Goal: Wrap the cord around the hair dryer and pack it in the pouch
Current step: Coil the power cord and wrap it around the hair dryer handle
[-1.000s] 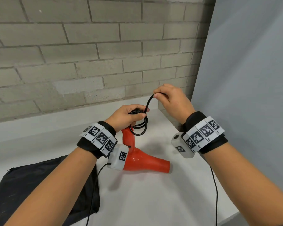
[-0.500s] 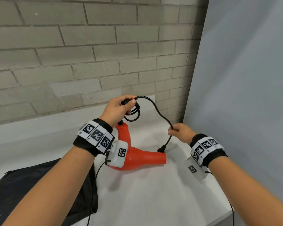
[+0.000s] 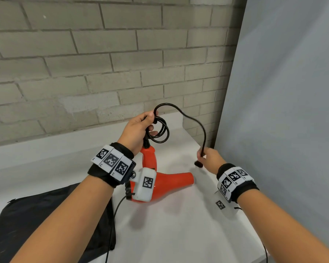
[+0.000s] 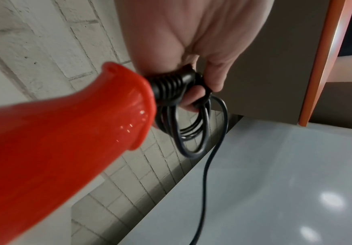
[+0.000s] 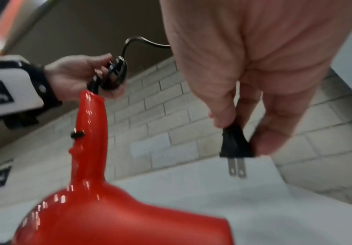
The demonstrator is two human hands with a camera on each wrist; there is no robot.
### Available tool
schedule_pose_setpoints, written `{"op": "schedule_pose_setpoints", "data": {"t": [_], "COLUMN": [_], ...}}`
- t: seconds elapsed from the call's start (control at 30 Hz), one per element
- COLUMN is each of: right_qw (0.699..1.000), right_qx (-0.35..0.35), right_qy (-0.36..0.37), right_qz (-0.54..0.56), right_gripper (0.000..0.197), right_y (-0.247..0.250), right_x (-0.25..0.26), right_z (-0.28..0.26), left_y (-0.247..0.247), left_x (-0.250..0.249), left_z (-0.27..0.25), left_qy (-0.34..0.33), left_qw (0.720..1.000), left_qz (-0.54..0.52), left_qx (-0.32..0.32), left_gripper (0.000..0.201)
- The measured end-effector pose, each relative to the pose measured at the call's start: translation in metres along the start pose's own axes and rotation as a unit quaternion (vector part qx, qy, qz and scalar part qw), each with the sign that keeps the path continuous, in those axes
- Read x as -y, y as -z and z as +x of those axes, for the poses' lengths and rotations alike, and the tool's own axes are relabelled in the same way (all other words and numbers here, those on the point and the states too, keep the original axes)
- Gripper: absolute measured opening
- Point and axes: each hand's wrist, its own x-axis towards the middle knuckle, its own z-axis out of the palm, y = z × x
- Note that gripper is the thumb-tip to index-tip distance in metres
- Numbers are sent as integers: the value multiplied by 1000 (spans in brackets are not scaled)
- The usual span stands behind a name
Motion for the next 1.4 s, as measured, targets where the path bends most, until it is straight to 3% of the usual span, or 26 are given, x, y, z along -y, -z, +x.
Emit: {"op": "schedule_pose_setpoints", "data": {"t": [0.07,0.13,0.23,0.3,0.47,0.53,0.67,0.83,0.93,1.03,1.1,1.2,1.23,1.3,1.4], "right_qw": [991,965,903,880,925,922,911,938,949,963,975,987,985,984,983], "right_qx": [-71,-119,-132,-116,-113,-146,-193,-64,-33,-3,16,109,131,134,120], "right_qy": [60,126,232,279,305,327,325,312,295,269,215,57,35,54,142], "right_qz": [91,199,337,366,198,150,162,139,105,32,-53,-104,-108,-101,-7], "right_gripper": [31,33,34,33,24,16,29,30,23,27,15,20,24,35,37], "right_y": [3,6,8,5,-12,-21,-30,-29,-26,-22,-20,-19,-19,-18,-17], "right_x": [21,50,95,113,118,116,116,118,106,84,66,49,47,48,61], "right_z": [-1,-8,-25,-34,-32,-28,-24,-21,-21,-18,-12,-8,-8,-7,-10], "left_y": [0,0,0,-1,-5,-8,-13,-10,-2,0,1,1,0,-4,-9], "left_x": [1,2,6,7,7,6,9,11,10,6,5,6,6,8,9], "left_z": [0,1,3,5,1,-3,-7,-8,-5,-5,-5,-4,-4,-3,-3], "left_qy": [-8,-14,-13,-10,-6,-4,1,-12,-3,-9,-16,-10,-6,-5,-7], "left_qw": [1000,999,998,998,1000,1000,998,998,1000,999,996,993,992,991,992], "left_qz": [7,26,41,37,24,17,21,48,7,-45,-69,-90,-99,-110,-106], "left_qx": [-15,-29,-47,-50,-19,3,61,34,10,29,61,76,74,72,71], "left_gripper": [18,17,16,19,22,24,28,33,32,27,26,25,24,23,21]}}
